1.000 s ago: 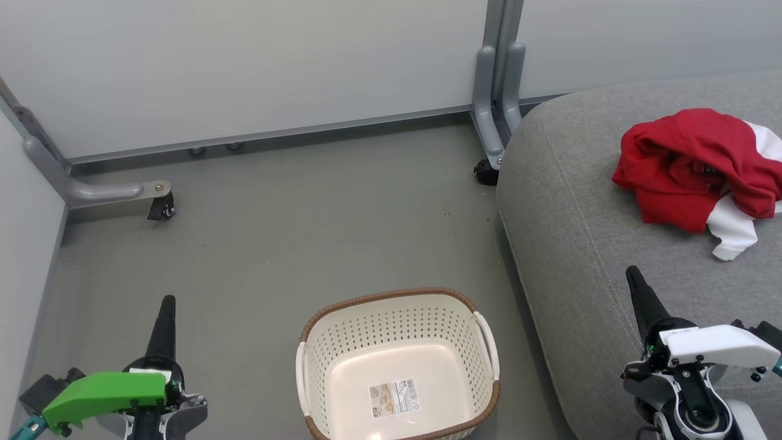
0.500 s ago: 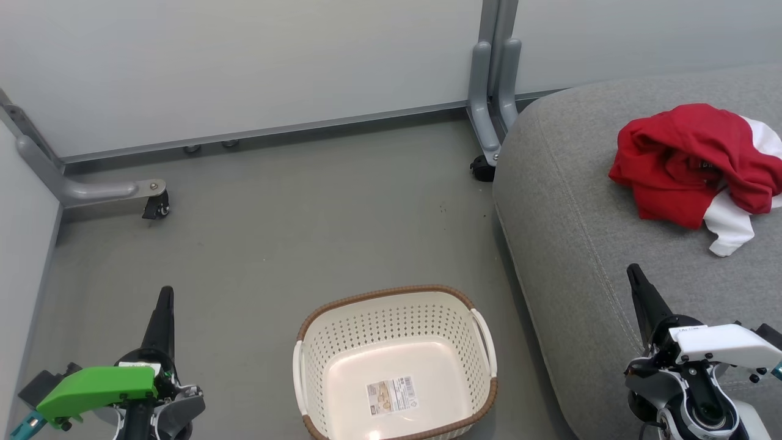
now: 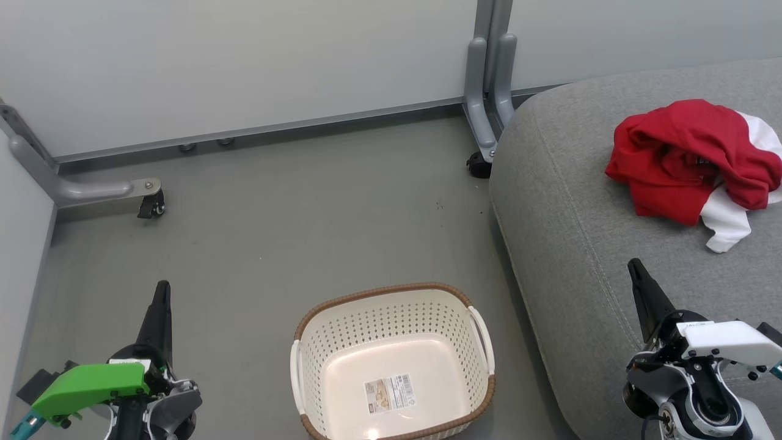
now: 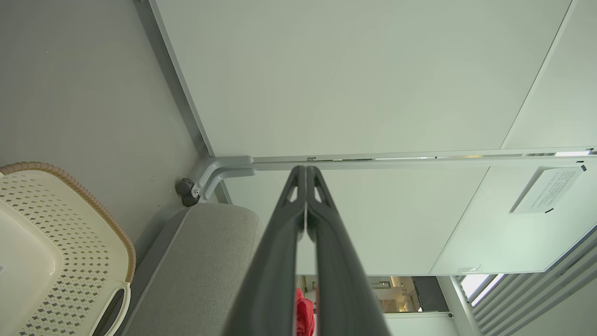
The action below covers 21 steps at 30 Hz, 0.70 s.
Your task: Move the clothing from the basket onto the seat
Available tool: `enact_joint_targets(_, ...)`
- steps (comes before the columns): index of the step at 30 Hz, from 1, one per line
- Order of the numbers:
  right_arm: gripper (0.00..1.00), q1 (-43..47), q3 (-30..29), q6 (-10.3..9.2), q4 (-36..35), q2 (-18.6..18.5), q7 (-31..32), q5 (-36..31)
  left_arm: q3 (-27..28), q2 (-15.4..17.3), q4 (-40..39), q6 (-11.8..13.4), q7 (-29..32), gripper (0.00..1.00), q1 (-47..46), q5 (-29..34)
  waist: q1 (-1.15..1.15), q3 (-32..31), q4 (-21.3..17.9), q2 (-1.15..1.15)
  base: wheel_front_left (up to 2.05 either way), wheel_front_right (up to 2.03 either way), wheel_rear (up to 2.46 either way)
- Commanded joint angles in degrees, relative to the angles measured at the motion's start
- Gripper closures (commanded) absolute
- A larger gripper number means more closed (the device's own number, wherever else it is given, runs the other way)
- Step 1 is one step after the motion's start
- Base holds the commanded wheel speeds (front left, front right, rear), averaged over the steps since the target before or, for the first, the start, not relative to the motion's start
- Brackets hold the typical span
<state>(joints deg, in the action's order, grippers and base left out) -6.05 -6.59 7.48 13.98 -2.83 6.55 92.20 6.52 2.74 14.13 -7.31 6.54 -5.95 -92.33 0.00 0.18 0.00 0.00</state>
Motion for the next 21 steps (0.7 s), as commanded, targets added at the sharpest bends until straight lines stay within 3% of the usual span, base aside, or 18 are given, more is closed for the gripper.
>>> enact_joint_targets(1,1.0,-0.4,-0.1,0.02,0.1,-0.1,0.2,0.3,0.1,0.2,-0.1,-0.4,0.2,1.0,-0.6,-0.2,0.0,0.0,0.0,0.0,0.0,0.0,0.0)
enact_joint_targets(21,1.0,-0.4,-0.1,0.02,0.1,-0.1,0.2,0.3,0.1,0.2,-0.1,-0.4,0.2,1.0,-0.6,-0.2,0.0,0.0,0.0,0.0,0.0,0.0,0.0)
